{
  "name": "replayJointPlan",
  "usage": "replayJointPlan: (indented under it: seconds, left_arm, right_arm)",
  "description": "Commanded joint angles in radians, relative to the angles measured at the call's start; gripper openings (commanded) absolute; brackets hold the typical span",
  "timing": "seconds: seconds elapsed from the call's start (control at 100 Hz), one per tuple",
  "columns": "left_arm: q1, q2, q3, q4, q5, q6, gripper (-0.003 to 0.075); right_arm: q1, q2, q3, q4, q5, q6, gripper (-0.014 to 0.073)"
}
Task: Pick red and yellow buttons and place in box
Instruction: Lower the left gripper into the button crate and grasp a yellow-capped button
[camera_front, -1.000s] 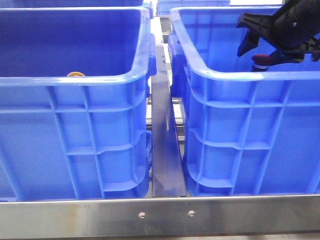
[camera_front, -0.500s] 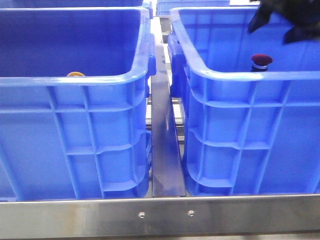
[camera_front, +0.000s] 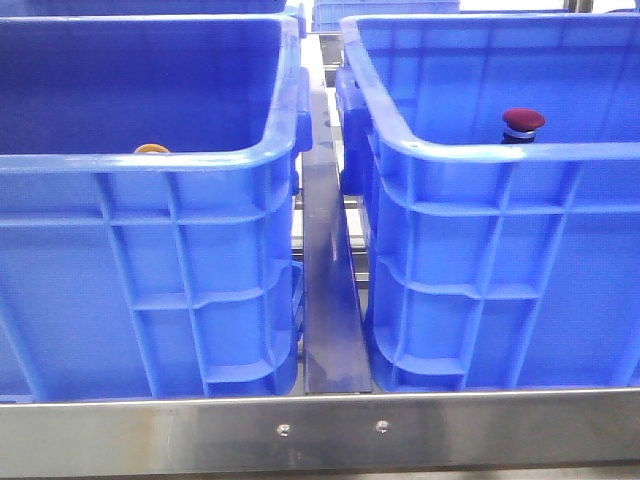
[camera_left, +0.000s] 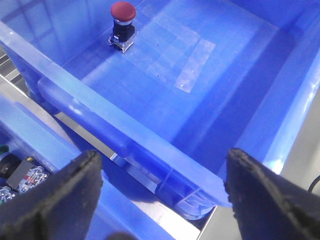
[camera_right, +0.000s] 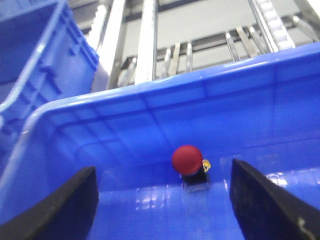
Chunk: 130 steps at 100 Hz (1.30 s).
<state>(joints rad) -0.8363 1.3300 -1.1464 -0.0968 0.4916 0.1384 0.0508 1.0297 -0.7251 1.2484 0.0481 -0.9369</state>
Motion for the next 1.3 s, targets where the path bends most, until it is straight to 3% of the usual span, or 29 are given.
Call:
replayJointPlan:
  seconds: [0.0,0.21,0.51,0.87,1.29]
  left_arm:
    - [-0.007,-0.036,-0.036,-0.012,-0.051,-0.013,0.0494]
    - [0.024,-0.036,-0.047,0.022,0.041,-0.138,0.0494]
    - [0.233,-0.035,-0.127,0.097,0.284,-0.377,0.0493]
    - [0.451,0.096,-0.208,0.089,0.519,-0.416,0.0493]
    - [0.463,0.342,-0.361,0.068,0.546,-0.398,0.0493]
  right_arm:
    - [0.0,-0.097,0.026,-0.006,-0.001,-0.007,0.0568]
    - [0.0,-0.242,0.142,-0.004,0.008,-0.007,0.0568]
    - [0.0,-0.268,0.167,0.001,0.015,-0.007,0.0568]
    - [0.0,-0.268,0.167,0.001,0.014,-0.007,0.0568]
    - [0.0,-0.267,0.167,0.001,0.014,-0.007,0.0568]
